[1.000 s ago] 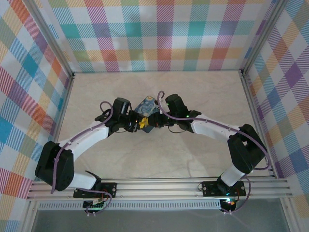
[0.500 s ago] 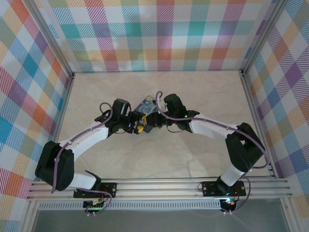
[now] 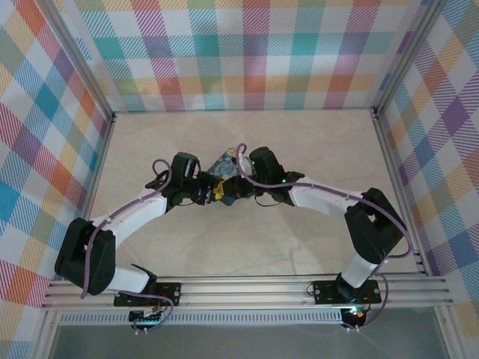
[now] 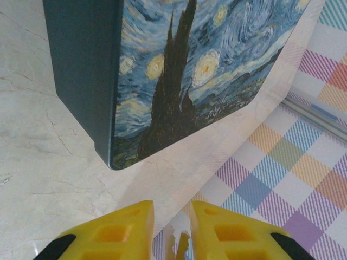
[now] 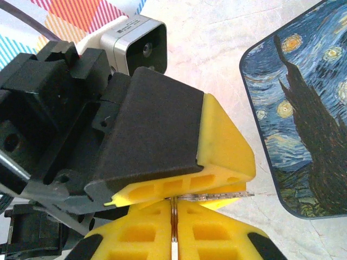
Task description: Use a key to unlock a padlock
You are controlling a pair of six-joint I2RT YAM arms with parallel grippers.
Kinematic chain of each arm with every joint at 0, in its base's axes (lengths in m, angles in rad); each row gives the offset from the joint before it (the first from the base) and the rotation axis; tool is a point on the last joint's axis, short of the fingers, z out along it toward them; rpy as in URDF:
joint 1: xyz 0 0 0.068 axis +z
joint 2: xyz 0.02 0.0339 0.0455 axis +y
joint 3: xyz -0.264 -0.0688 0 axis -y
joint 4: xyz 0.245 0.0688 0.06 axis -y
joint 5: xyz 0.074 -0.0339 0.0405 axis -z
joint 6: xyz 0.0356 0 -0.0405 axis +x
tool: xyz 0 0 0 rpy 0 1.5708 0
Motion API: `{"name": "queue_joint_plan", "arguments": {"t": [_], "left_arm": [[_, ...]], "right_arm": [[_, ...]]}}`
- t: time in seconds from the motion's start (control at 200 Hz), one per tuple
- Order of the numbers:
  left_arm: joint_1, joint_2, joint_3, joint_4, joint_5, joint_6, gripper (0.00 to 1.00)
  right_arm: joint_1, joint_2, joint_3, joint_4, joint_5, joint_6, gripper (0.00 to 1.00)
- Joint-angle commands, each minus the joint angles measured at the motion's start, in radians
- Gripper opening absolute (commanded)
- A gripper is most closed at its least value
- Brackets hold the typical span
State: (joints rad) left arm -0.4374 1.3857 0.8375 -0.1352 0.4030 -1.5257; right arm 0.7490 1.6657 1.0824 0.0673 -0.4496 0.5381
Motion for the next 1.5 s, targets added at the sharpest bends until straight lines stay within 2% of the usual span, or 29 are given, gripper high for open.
{"name": "queue_joint_plan", "arguments": {"t": [0.0,0.28,0.405,0.525,0.645,0.78,0.96,1.07,1.23,1.335,1.495], "left_arm": [[0.014,-0.025,-0.018,-0.022,0.019,0.012,0.21],[0.019,-0.026,-0.02,-0.014,0.018,0.016,0.11],[0.019,-0.033,-0.022,-0.013,0.014,0.012,0.0],[0.022,-0.024,-0.002,-0.027,0.017,0.031,0.0],[0.033,0.017,0.074,-0.118,0.019,0.133,0.0],[0.038,0.07,0.104,-0.104,0.047,0.159,0.0],[0.039,0.091,0.131,-0.122,0.023,0.263,0.0],[0.039,0.089,0.129,-0.101,0.014,0.325,0.0],[0.039,0.08,0.121,-0.068,0.01,0.369,0.0],[0.039,0.08,0.126,-0.06,0.012,0.386,0.0],[0.039,0.091,0.144,-0.074,0.027,0.409,0.0]], "right_arm": [[0.004,-0.016,-0.003,0.052,-0.008,-0.017,0.1],[0.003,-0.035,0.002,0.018,0.014,-0.028,0.11],[0.002,-0.035,0.004,-0.001,0.028,-0.026,0.12],[-0.007,-0.035,0.004,-0.014,0.036,-0.024,0.14],[-0.009,-0.035,-0.006,-0.018,0.044,-0.025,0.15],[-0.026,-0.034,0.01,-0.058,0.047,-0.021,0.15],[-0.053,-0.057,0.003,-0.106,0.061,-0.008,0.32],[-0.072,-0.082,-0.02,-0.091,0.036,0.029,0.37],[-0.072,-0.049,-0.035,-0.008,-0.011,0.175,0.49],[-0.058,-0.02,-0.05,0.056,-0.029,0.25,0.52],[-0.039,0.0,-0.054,0.059,-0.039,0.236,0.55]]}}
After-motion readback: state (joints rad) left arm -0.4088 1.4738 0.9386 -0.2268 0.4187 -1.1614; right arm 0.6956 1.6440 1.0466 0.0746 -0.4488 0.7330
